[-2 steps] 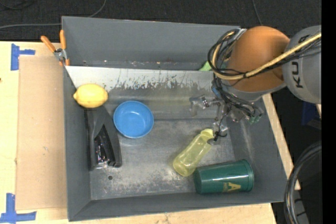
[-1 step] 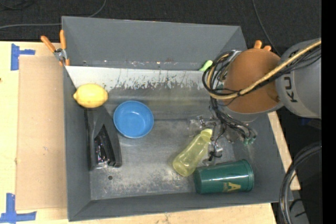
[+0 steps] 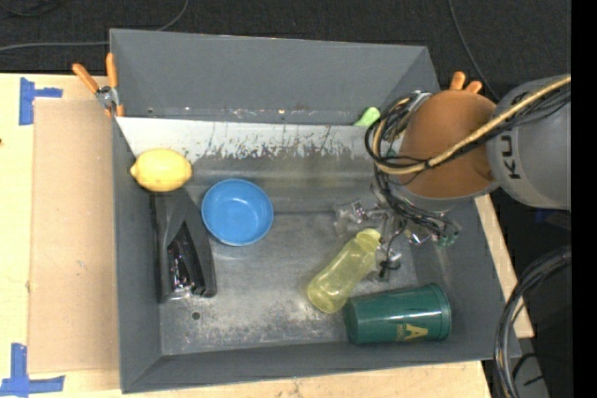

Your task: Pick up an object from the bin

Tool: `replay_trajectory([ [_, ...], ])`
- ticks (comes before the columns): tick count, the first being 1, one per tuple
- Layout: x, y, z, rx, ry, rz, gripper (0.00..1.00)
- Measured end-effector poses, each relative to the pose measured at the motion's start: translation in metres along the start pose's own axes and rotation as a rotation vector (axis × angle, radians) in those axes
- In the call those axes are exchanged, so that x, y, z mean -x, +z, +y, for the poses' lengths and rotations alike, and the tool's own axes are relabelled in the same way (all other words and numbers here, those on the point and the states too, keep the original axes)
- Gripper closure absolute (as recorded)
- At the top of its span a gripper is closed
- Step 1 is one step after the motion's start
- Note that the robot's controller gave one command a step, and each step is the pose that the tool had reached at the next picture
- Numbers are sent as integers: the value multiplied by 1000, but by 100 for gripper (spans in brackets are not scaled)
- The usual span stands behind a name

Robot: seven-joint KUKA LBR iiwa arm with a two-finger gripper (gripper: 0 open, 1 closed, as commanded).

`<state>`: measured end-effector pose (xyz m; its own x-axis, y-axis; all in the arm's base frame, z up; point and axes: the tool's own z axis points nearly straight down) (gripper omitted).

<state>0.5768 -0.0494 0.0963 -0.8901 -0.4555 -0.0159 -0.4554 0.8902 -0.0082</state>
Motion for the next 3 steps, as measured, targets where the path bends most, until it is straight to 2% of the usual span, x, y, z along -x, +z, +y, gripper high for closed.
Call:
replay_trajectory([
  [1,-28,18,14,4,-4,7,0],
  [2,-38,19,-13,1,-145,-9,0],
  [3,-24,18,-1,1,-32,-5,0],
])
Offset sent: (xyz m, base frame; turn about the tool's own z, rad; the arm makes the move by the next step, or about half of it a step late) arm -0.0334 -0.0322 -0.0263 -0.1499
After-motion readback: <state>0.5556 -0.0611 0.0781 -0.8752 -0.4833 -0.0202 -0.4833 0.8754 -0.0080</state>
